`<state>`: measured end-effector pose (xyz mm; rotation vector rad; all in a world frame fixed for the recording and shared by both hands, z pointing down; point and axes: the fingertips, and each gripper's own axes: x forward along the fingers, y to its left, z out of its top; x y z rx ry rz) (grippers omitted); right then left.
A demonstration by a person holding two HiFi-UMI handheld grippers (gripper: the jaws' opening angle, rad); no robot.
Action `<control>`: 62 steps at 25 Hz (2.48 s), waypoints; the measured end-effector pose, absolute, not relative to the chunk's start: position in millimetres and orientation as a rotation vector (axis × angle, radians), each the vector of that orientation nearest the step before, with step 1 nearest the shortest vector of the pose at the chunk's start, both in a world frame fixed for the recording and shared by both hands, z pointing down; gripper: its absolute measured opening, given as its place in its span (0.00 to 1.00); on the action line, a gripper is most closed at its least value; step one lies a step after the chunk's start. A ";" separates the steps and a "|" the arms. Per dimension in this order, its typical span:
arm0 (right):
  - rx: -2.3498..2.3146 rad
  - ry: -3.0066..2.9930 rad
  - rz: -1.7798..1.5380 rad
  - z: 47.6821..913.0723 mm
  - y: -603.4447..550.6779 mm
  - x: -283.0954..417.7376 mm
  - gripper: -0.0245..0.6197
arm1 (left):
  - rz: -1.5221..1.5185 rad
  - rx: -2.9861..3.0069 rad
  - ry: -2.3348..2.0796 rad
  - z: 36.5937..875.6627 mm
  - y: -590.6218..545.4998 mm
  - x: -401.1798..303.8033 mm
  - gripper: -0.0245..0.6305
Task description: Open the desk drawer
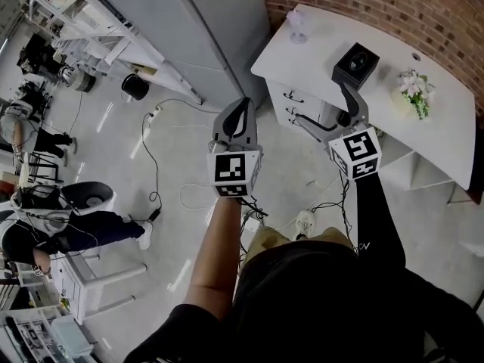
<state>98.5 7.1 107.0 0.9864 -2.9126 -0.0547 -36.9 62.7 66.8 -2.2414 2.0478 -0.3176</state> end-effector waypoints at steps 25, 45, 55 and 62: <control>1.069 -2.934 0.010 110.9 -40.2 110.9 0.91 | -0.364 -2.255 1.886 56.9 11.1 -19.2 0.05; 1.326 -2.754 0.066 135.3 -131.6 28.4 0.91 | -0.321 -2.521 1.596 88.1 -129.0 -94.7 0.05; 1.468 -2.597 0.200 188.2 -152.5 -12.7 0.91 | -0.346 -2.663 1.434 131.3 -174.2 -133.2 0.05; 1.467 -2.567 0.359 240.5 -145.2 -40.6 0.91 | -0.379 -2.743 1.364 170.4 -191.4 -144.8 0.05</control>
